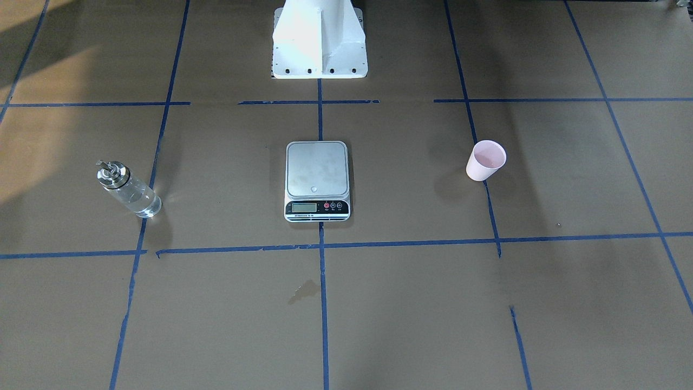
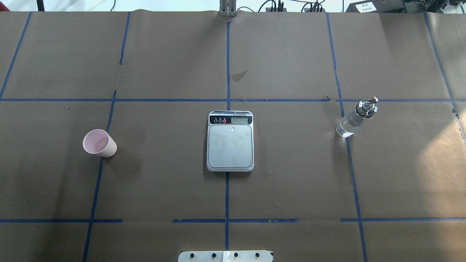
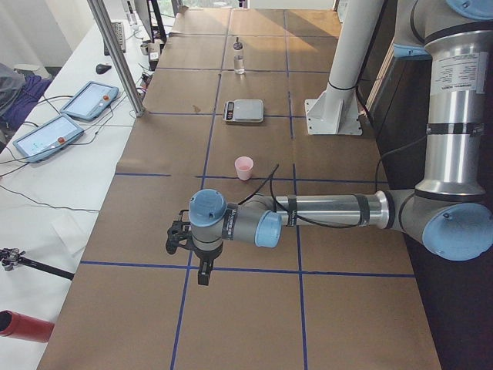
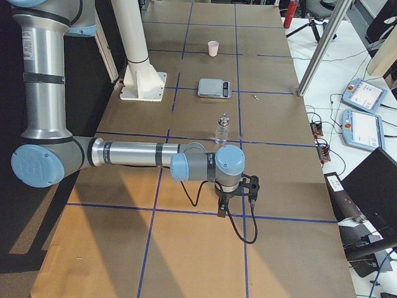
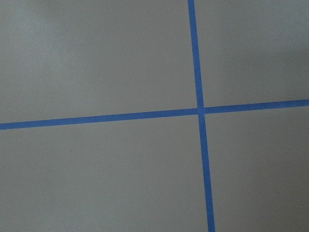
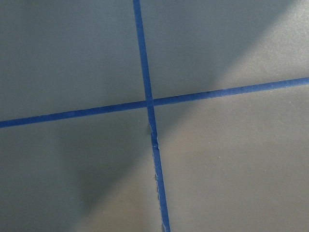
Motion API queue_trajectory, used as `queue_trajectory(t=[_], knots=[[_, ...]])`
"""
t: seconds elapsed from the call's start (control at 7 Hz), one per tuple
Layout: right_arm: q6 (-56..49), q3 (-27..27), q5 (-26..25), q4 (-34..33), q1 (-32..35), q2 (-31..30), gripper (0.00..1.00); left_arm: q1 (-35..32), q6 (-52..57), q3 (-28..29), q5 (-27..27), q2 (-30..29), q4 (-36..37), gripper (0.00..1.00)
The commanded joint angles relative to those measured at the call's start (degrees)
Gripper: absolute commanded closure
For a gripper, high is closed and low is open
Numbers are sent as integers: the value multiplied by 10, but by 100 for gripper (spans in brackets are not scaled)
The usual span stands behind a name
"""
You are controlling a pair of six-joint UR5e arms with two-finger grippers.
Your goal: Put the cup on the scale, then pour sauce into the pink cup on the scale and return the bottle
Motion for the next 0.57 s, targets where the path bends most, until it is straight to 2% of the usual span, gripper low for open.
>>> queue_trajectory(t=[0.0,0.29,0.43], knots=[[-1,1,-1,-1,0,0,0,0,1,-5,-1,0,-6,0],[-1,1,0,1,0,0,0,26,1,-66,0,-3,-11,0],[-1,1,-1,1,0,1,0,86,-27,-130,1,-3,-17,0]])
